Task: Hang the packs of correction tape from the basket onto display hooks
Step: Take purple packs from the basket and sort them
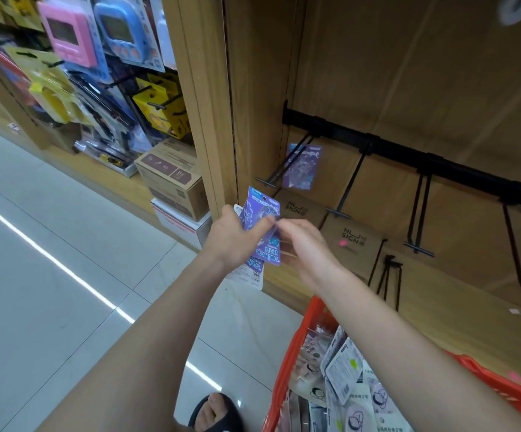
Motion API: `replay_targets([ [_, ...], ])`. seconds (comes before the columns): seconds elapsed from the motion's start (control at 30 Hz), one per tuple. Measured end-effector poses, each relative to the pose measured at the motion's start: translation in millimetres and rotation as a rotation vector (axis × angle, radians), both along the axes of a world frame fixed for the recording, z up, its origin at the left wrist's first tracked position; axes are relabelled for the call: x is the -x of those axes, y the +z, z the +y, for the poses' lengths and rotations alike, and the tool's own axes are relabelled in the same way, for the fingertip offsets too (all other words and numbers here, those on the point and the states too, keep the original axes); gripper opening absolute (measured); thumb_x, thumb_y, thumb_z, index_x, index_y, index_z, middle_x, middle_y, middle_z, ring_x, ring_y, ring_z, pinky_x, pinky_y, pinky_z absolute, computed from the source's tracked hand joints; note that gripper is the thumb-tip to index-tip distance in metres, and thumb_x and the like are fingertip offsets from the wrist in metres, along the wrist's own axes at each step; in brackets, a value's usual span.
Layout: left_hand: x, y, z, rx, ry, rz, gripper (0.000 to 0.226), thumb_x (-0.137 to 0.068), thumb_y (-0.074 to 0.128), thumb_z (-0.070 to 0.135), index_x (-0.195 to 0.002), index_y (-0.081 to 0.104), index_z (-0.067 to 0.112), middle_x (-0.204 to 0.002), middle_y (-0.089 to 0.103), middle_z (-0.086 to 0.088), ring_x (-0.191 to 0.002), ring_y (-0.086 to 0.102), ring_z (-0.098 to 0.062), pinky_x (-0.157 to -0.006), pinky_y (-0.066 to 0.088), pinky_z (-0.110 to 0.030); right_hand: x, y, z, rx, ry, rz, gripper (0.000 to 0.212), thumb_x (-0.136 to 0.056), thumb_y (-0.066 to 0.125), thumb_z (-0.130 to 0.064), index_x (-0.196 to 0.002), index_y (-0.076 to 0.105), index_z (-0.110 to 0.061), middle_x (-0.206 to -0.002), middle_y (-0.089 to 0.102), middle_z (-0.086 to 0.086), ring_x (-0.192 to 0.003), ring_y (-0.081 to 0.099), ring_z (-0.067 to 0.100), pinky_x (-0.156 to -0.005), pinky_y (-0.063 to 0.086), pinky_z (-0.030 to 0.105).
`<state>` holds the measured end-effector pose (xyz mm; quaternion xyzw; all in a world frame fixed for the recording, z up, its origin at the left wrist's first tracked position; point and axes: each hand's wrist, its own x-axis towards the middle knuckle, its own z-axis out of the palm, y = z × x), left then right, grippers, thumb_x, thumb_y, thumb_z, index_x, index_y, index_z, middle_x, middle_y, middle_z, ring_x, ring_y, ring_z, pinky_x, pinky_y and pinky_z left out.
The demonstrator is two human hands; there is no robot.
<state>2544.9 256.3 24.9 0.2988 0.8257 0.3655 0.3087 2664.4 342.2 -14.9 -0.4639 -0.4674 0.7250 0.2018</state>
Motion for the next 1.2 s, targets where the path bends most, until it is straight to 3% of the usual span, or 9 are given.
replay_targets([
  [0.17, 1, 2, -5, 0.025, -0.010, -0.136, 0.063, -0.091, 0.057, 0.074, -0.116, 0.048, 0.017, -0.105, 0.074, -0.003, -0.088, 0.076, -0.017, -0.087, 0.062, -0.039, -8, 8, -4, 0.194, 0.022, 0.148, 0.035, -0.097, 0.071, -0.016, -0.128, 0.067, -0.001, -0.117, 0.076, 0.017, -0.098, 0.075, 0.027, -0.086, 0.063, 0.040],
  [0.3, 6, 2, -12, 0.012, 0.029, -0.226, 0.060, -0.092, 0.057, 0.072, -0.119, 0.051, 0.019, -0.105, 0.075, -0.003, -0.087, 0.078, -0.019, -0.089, 0.063, -0.043, -13, 9, -7, 0.240, 0.024, 0.217, 0.034, -0.099, 0.067, -0.011, -0.129, 0.066, 0.003, -0.119, 0.076, 0.019, -0.097, 0.076, 0.027, -0.091, 0.063, 0.042],
  [0.37, 7, 4, -15, 0.007, 0.052, -0.271, 0.054, -0.094, 0.060, 0.066, -0.120, 0.051, 0.019, -0.106, 0.076, -0.003, -0.088, 0.078, -0.019, -0.090, 0.062, -0.042, -14, 9, -8, 0.259, -0.009, 0.242, 0.032, -0.100, 0.066, -0.009, -0.130, 0.064, 0.003, -0.114, 0.077, 0.017, -0.092, 0.078, 0.025, -0.081, 0.065, 0.038],
  [0.5, 12, 3, -21, 0.014, 0.034, -0.149, 0.034, -0.098, 0.064, 0.051, -0.103, 0.049, 0.022, -0.105, 0.074, -0.003, -0.087, 0.075, -0.017, -0.076, 0.059, -0.033, -16, 7, -6, 0.159, -0.094, 0.207, 0.026, -0.097, 0.065, -0.001, -0.123, 0.060, -0.002, -0.114, 0.075, 0.019, -0.091, 0.076, 0.029, -0.082, 0.064, 0.045],
  [0.6, 22, 0, -23, 0.045, 0.069, -0.032, 0.041, -0.098, 0.065, 0.050, -0.114, 0.049, 0.016, -0.115, 0.070, -0.007, -0.097, 0.072, -0.023, -0.083, 0.059, -0.039, -19, 8, -4, -0.109, -0.071, 0.092, 0.024, -0.094, 0.067, 0.002, -0.113, 0.058, -0.010, -0.112, 0.077, 0.015, -0.095, 0.076, 0.033, -0.082, 0.061, 0.047],
  [0.73, 26, 1, -25, 0.052, 0.078, 0.021, 0.043, -0.099, 0.064, 0.049, -0.117, 0.046, 0.014, -0.116, 0.067, -0.007, -0.098, 0.070, -0.022, -0.074, 0.055, -0.034, -16, 10, -6, -0.316, -0.013, 0.055, 0.022, -0.094, 0.068, 0.001, -0.106, 0.058, -0.015, -0.104, 0.079, 0.006, -0.095, 0.077, 0.030, -0.082, 0.061, 0.047],
  [0.87, 26, 1, -22, 0.065, 0.054, 0.092, 0.042, -0.099, 0.063, 0.048, -0.116, 0.046, 0.014, -0.117, 0.066, -0.007, -0.103, 0.069, -0.024, -0.081, 0.056, -0.037, 1, 6, -4, -0.309, -0.052, 0.032, 0.024, -0.095, 0.071, -0.003, -0.115, 0.059, -0.010, -0.104, 0.078, 0.006, -0.095, 0.077, 0.029, -0.090, 0.061, 0.056],
  [1.0, 28, -2, -22, 0.061, 0.065, 0.109, 0.044, -0.099, 0.064, 0.049, -0.117, 0.046, 0.013, -0.118, 0.065, -0.006, -0.102, 0.069, -0.023, -0.078, 0.054, -0.035, 13, 1, 0, -0.320, -0.076, 0.020, 0.026, -0.095, 0.071, -0.005, -0.117, 0.061, -0.014, -0.103, 0.079, 0.005, -0.094, 0.077, 0.028, -0.091, 0.060, 0.058],
  [1.2, 30, -3, -21, 0.030, 0.073, 0.101, 0.043, -0.100, 0.063, 0.049, -0.116, 0.042, 0.015, -0.112, 0.061, 0.000, -0.082, 0.063, -0.010, -0.060, 0.046, -0.022, 24, -1, 9, -0.326, -0.074, -0.015, 0.024, -0.094, 0.071, -0.006, -0.114, 0.061, -0.017, -0.103, 0.077, 0.003, -0.094, 0.076, 0.023, -0.093, 0.060, 0.054],
])
